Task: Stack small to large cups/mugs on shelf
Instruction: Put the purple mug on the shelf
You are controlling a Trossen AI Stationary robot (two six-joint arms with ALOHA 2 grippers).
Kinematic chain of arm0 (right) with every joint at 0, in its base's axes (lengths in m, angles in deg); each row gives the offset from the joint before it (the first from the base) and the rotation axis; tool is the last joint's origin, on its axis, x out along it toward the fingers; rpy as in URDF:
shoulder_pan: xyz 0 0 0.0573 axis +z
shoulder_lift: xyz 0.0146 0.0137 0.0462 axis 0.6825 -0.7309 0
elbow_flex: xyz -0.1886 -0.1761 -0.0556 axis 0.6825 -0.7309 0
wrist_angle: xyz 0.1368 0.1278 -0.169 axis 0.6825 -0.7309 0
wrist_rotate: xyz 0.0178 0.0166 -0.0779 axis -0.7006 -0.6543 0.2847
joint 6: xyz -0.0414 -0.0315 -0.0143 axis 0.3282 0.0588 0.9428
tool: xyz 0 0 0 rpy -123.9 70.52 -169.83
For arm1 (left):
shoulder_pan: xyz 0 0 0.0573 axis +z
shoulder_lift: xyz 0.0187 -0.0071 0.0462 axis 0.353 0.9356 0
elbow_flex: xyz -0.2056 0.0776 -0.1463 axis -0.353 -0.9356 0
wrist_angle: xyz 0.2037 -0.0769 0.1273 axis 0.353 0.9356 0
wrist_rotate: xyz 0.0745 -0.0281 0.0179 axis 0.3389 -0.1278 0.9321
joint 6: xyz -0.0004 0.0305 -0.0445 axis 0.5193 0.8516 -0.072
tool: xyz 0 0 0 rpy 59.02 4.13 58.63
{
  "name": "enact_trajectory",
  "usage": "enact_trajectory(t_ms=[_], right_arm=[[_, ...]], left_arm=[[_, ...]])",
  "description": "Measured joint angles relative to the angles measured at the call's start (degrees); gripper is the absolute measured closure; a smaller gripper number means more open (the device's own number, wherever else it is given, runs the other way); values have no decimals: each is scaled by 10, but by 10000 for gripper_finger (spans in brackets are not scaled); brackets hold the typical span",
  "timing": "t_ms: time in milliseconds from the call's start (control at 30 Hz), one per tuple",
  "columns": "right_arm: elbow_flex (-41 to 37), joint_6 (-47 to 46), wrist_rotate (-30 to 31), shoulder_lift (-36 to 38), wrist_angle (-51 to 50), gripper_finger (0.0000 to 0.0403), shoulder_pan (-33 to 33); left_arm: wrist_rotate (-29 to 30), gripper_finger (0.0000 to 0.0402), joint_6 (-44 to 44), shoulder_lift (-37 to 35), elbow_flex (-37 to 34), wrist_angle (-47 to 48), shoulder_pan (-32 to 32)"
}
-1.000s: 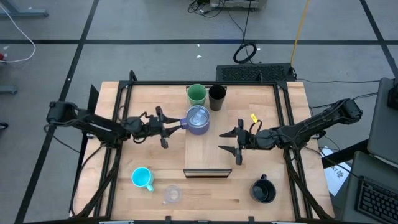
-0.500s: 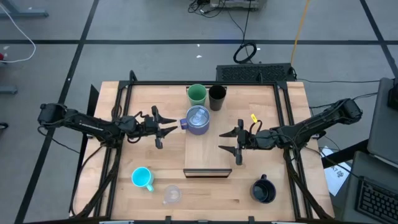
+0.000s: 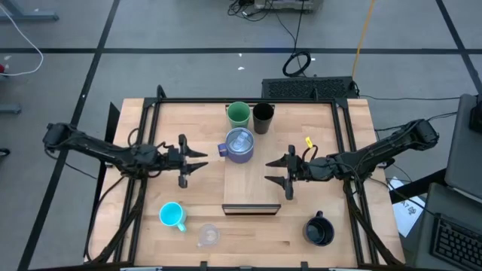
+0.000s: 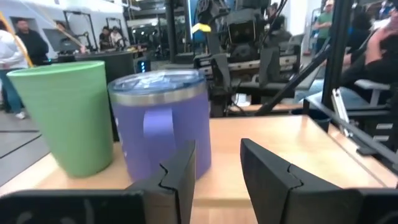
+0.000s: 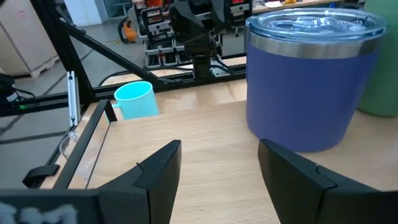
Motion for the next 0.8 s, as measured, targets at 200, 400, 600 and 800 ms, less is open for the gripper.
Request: enact_trajectory(t_ms=[200,400,600,800], right_arm=[[0,-47,17,0,0,197,0],[0,-90,31,0,0,197,0],[0,-116,31,0,0,197,0],[0,-107,40,0,0,197,5]], left_arm=[[36,272,-10,-53,0,82,-36],[39,272,-20,-92,0,135,-79],[75,273,-33,-120,0,188,-125],[131,273,-58,-137,14,258,-172]])
